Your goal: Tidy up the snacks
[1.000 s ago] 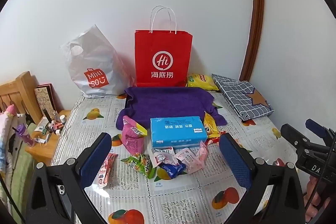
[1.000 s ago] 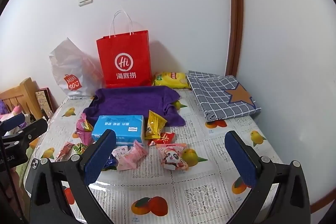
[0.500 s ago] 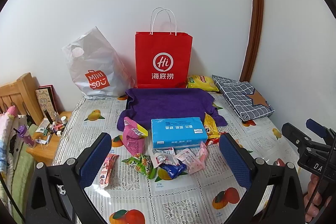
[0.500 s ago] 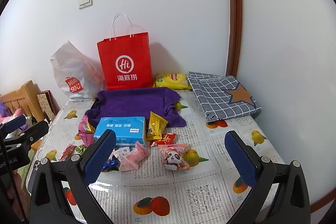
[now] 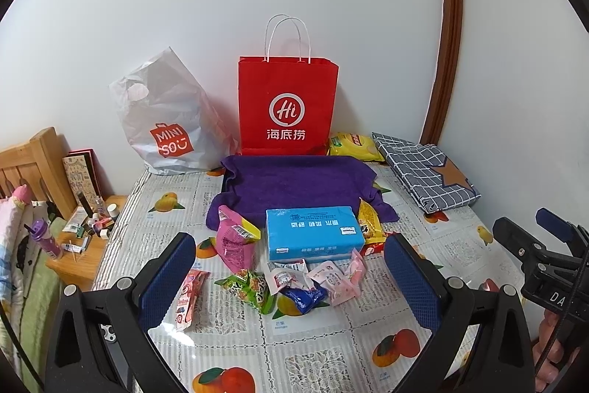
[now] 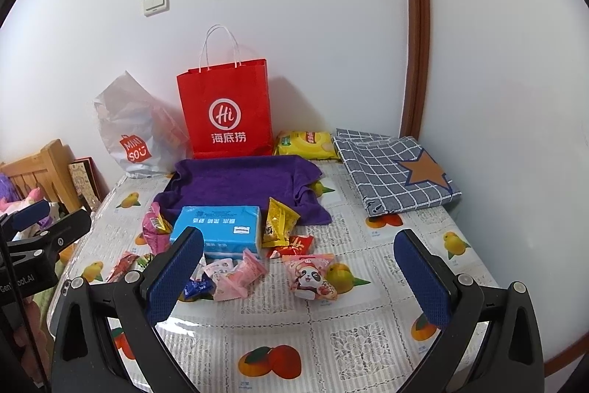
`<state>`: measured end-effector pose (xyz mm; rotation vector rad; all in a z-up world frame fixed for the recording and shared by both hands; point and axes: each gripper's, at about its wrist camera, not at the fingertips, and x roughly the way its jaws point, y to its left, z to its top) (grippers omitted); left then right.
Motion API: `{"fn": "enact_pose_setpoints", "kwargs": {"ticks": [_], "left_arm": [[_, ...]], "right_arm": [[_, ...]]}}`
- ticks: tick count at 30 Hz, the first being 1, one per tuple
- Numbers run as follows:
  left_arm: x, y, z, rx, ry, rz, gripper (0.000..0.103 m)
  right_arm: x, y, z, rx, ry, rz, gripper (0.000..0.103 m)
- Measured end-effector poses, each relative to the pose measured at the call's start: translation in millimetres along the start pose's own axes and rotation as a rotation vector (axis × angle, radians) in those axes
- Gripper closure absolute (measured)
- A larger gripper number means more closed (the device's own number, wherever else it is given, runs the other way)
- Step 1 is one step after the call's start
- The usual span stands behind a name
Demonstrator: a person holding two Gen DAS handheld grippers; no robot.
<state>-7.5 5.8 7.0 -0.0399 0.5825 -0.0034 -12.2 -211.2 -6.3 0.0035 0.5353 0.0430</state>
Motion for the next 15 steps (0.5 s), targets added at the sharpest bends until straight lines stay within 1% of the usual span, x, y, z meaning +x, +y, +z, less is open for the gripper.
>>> {"fn": "enact_pose_setpoints", "kwargs": {"ticks": [15], "left_arm": [[-1.5, -1.2, -1.6, 0.004, -0.001, 0.0, 0.0]], "right_arm": [[-1.9, -2.5, -1.3, 0.012, -0.004, 0.009, 0.001]]}}
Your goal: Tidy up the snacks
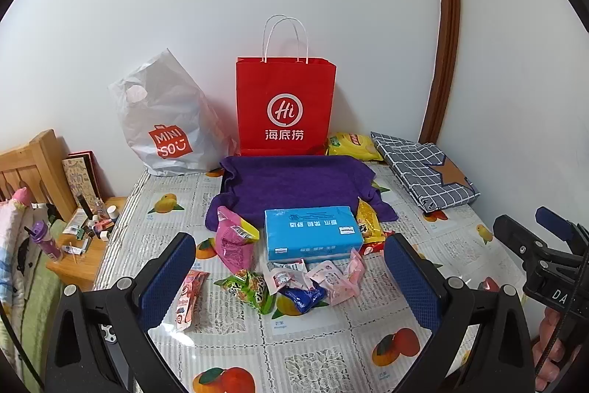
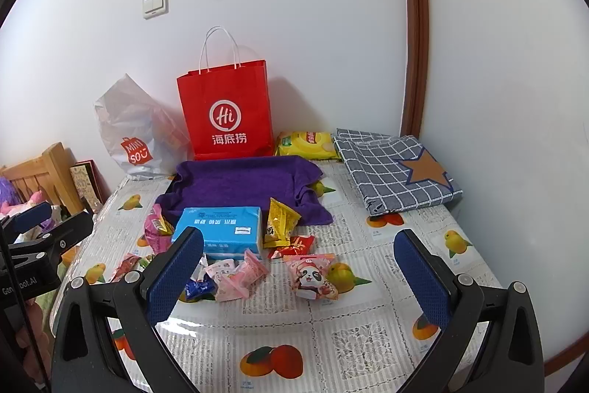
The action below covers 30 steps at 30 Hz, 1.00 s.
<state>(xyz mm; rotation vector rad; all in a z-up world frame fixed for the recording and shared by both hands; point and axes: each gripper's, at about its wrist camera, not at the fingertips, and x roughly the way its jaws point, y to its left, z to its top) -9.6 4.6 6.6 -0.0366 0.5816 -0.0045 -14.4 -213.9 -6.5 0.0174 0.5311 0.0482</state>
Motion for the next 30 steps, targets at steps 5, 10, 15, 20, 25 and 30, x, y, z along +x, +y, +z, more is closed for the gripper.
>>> {"fn": "enact_pose_setpoints", "kwargs": {"ticks": [5, 10, 15, 20, 25, 30], "left_arm": [[-0.1, -1.2, -0.2, 0.001, 0.003, -0.001, 0.001], [0.0, -1.3, -0.1, 0.001, 0.002, -0.001, 0.0], [-1.1, -3.7, -0.3, 0.006, 0.0, -0.001, 0.0], [-1.6, -4.4, 0.7, 0.005, 0.001, -0.002, 0.0], [-1.8, -4.7, 0.2, 0.003, 0.001, -0.002, 0.0], [-1.7, -4.7, 0.5, 0.003, 0.001, -0.002, 0.0]], "right_arm": [[-0.3, -0.1, 0.0, 0.0, 0.003, 0.001, 0.001], [-2.2, -0.8, 0.4, -0.001, -0.003, -0.002, 0.001], [-3.0, -1.3, 0.0, 0.001, -0.004, 0.0, 0.001], [-4.1, -1.0, -1.1, -0.001, -0.005, 0.007, 0.001], [-6.5, 1.1, -1.1, -0.006, -0.01, 0.008, 0.001], [-7.4, 4.7, -1.5, -0.017, -0.011, 0.008, 0.001]]}}
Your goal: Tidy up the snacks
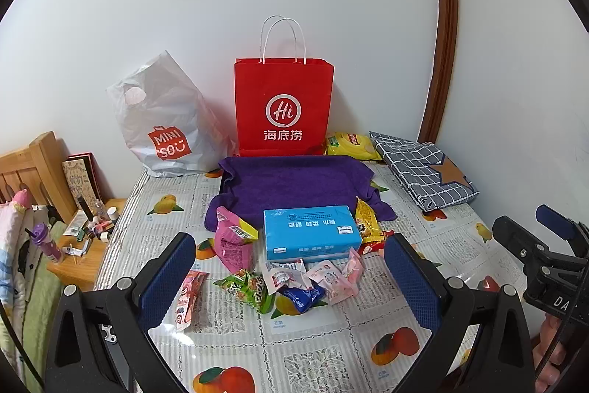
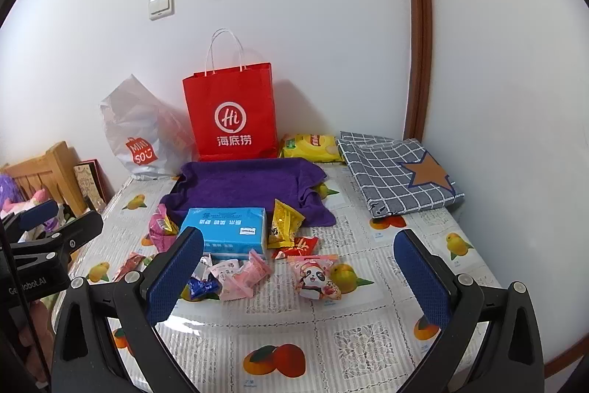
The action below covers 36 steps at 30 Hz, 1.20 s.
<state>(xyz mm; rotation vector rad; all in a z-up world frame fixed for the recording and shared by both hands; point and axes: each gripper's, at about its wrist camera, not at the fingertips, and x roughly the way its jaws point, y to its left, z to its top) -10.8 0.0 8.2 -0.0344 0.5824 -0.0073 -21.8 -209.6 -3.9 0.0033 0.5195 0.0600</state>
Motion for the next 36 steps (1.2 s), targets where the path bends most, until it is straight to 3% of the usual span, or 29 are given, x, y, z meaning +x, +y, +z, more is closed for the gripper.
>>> {"fn": "enact_pose_setpoints", "kwargs": {"ticks": [19, 36], "left_arm": [[6.8, 5.0, -1.0, -0.001, 0.021, -0.02, 0.0], [75.7, 30.1, -26.0, -0.007, 0.152, 0.054, 0.0]], "right_arm": [[9.6, 5.2, -3.9, -0.018, 0.012, 0.011, 0.001], [83.2, -3.9, -30.0, 0.004, 0.14, -0.032, 0.0]]}}
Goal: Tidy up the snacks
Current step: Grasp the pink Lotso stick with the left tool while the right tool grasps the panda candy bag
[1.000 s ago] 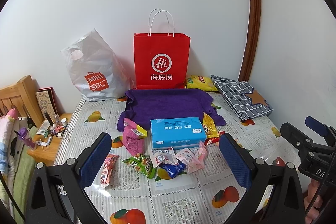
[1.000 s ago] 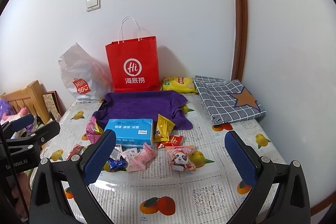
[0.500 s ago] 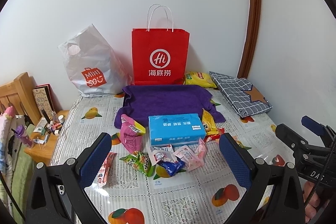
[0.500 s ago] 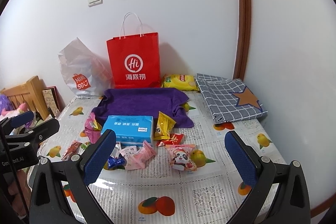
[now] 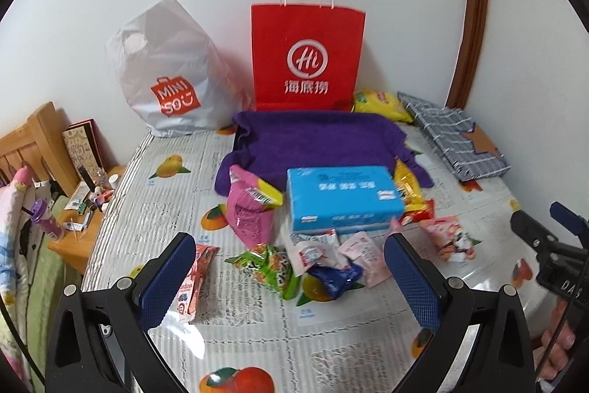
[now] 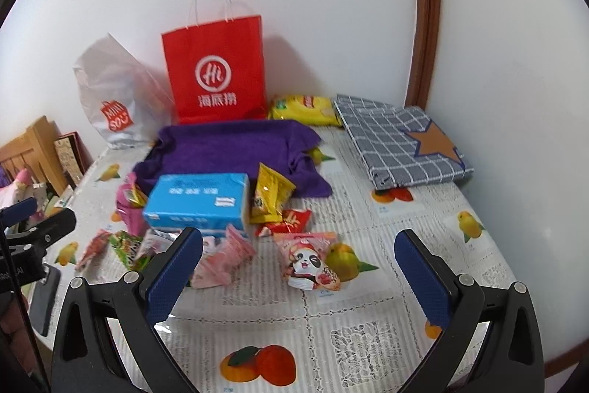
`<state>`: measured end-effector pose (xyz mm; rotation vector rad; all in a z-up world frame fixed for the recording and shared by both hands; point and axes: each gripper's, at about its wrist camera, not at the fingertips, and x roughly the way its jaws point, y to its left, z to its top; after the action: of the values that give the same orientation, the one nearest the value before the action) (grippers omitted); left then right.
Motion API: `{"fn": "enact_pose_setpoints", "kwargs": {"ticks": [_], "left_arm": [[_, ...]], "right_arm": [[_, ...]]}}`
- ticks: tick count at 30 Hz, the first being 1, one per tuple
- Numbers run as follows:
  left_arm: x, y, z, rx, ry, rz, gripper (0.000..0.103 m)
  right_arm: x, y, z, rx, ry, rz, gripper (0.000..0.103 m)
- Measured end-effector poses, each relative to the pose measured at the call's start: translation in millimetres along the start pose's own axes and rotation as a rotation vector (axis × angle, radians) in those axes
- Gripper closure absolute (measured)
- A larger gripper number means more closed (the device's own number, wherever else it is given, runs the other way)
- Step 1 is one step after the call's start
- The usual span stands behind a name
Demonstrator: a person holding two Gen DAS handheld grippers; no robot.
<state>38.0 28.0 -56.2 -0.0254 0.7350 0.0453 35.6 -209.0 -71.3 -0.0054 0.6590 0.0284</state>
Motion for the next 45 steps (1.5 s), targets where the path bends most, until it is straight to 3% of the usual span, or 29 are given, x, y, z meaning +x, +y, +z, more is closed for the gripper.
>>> {"fn": "enact_pose_setpoints", "kwargs": {"ticks": [12, 17, 21, 26, 31, 33, 36, 42, 45], "left_arm": [[64.6, 44.2, -20.8, -0.033, 0.163, 0.052, 0.001], [84.1, 82.9, -29.3, -0.081, 0.186, 0.082, 0.003], [93.0, 104.3, -33.3, -0.112, 0.176, 0.102, 0.003], [107.5, 113.8, -37.0, -0.095, 0.198, 0.094, 0.008], [124.3, 116.5, -43.5, -0.085, 0.246, 0.106, 0.008], [128.2, 114.0, -48.0, -0.066, 0.253, 0.108, 0.014], [132.4, 109.1, -53.6, -0.042, 0.262, 0.107, 0.032], [137.6, 109.5, -59.8, -0.067, 0.266, 0.078, 0.075], [137.4, 108.5, -59.8, -0.066, 0.26, 0.077, 0.08]], "right_arm": [[64.7, -12.0, -19.4, -0.013, 0.086, -0.029, 0.001], [90.9, -14.0, -28.6, -0.017, 0.138, -0.046, 0.001], [107.4, -20.6, -35.4, 0.016, 0.177, 0.003, 0.005], [121.5, -27.2, -40.3, 0.032, 0.206, -0.017, 0.01], [118.3, -35.9, -39.3, 0.045, 0.172, -0.021, 0.01], [115.9, -44.0, -39.5, 0.074, 0.164, -0.012, 0.011], [114.8, -54.8, -40.1, 0.107, 0.156, 0.005, 0.014], [118.5, -72.7, -45.7, 0.159, 0.167, 0.043, 0.026], [120.2, -73.7, -47.5, 0.146, 0.172, 0.052, 0.027]]}}
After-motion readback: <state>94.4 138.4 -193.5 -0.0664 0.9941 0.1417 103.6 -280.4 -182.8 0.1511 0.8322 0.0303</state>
